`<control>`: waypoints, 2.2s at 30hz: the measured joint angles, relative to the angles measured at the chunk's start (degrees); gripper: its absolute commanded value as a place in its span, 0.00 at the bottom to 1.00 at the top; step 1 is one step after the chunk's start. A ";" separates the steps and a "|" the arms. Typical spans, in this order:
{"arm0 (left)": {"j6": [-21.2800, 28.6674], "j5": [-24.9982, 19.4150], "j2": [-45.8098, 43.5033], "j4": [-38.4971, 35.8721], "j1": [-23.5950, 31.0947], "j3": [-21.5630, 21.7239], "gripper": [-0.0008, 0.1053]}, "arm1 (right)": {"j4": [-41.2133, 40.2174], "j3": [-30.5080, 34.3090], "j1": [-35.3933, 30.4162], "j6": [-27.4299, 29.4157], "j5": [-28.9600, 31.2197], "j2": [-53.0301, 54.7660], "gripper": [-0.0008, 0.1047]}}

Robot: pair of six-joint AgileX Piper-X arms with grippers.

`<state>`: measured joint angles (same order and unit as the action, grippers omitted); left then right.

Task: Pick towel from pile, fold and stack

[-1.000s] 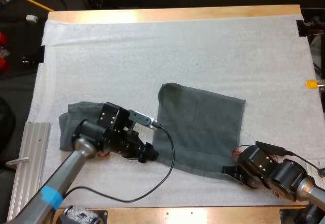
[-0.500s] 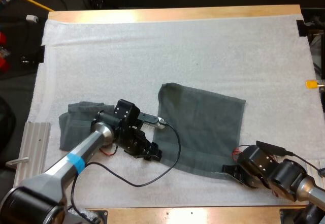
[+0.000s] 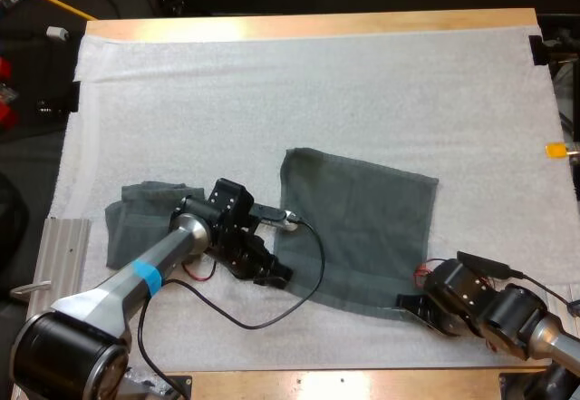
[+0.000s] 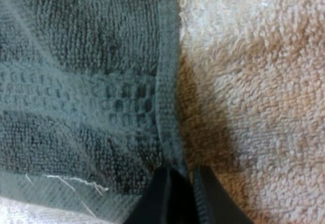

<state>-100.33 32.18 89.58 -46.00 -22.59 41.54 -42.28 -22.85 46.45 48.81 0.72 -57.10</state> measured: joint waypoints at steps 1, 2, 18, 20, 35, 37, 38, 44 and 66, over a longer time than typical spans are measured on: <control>0.00 0.11 0.00 0.00 0.00 0.00 0.01 | 0.00 0.00 0.00 0.00 0.00 0.00 0.01; 0.00 0.28 0.00 -0.30 0.00 0.00 0.01 | 0.00 0.00 0.00 0.00 -0.07 0.00 0.01; 6.43 0.36 -18.79 -20.33 0.00 0.00 0.01 | -5.89 -10.14 3.26 2.86 -4.22 2.35 0.01; 6.43 0.36 -19.76 -20.29 0.00 0.00 0.01 | -5.89 -10.18 5.09 1.07 -4.22 2.68 0.01; -8.04 12.48 -9.00 6.43 6.50 0.00 0.01 | 11.51 -10.18 -6.82 -12.96 -0.72 -3.26 0.01; -11.38 14.63 -6.82 10.36 7.85 0.00 0.01 | 13.13 -10.18 -8.99 -14.35 -0.72 -4.72 0.01; -12.93 15.30 -5.70 12.35 8.33 0.00 0.01 | 13.99 -10.18 -10.14 -15.02 -0.72 -5.36 0.01; -20.66 17.23 -0.95 22.40 9.88 0.00 0.01 | 19.00 -10.18 -15.31 -17.60 -0.72 -8.69 0.01; -24.06 15.20 0.32 34.72 9.88 0.00 0.18 | 26.52 -10.18 -20.01 -18.16 3.44 -12.64 0.01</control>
<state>-124.39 47.38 89.89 -11.28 -12.70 41.54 -15.76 -33.03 26.44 30.66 4.16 -69.74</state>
